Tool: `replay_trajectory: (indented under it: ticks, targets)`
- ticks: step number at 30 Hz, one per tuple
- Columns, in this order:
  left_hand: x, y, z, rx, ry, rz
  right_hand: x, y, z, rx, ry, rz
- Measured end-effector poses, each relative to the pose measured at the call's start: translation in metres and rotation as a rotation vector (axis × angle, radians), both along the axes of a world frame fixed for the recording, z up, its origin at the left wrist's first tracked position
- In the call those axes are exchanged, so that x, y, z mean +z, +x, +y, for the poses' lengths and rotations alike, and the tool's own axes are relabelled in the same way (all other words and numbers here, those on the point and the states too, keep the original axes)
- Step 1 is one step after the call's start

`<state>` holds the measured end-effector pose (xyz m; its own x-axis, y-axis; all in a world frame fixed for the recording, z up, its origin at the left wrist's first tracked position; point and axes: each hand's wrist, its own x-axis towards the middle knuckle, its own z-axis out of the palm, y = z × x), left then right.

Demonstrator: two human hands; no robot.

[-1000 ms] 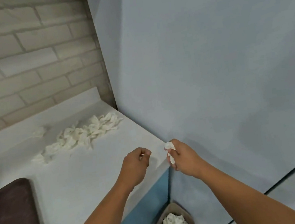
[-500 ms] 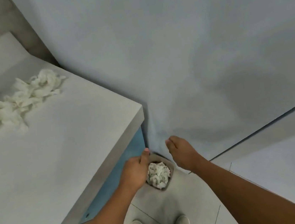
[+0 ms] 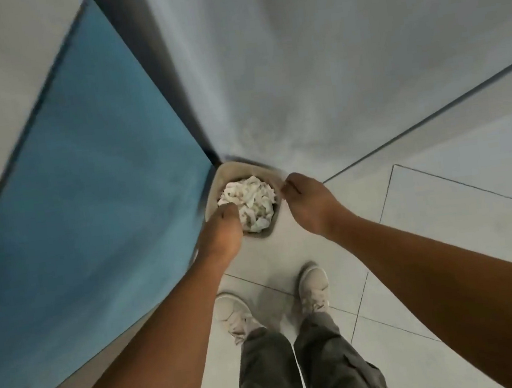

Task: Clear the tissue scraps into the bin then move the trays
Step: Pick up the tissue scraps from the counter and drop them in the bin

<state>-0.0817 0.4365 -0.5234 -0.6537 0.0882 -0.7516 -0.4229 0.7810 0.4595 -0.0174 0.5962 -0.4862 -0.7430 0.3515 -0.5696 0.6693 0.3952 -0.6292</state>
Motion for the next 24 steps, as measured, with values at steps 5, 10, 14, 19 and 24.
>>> replay_trajectory:
  ticks: [5, 10, 14, 19, 24]
  targets:
    - [-0.088, -0.013, 0.002, -0.024, -0.012, -0.024, -0.069, 0.0, -0.001, -0.056, -0.053, 0.002]
    - [-0.152, -0.044, 0.015, -0.021, -0.033, 0.033, -0.111, 0.002, 0.009, 0.043, -0.025, 0.006]
    - [-0.181, -0.066, 0.039, 0.024, -0.013, 0.053, -0.148, 0.004, 0.015, 0.062, -0.002, 0.005]
    - [-0.191, -0.067, 0.048, 0.154, 0.073, 0.043, -0.168, -0.001, 0.018, 0.023, 0.029, -0.005]
    - [-0.178, -0.05, 0.027, 0.049, 0.052, 0.11, -0.173, -0.017, 0.009, 0.017, 0.061, -0.008]
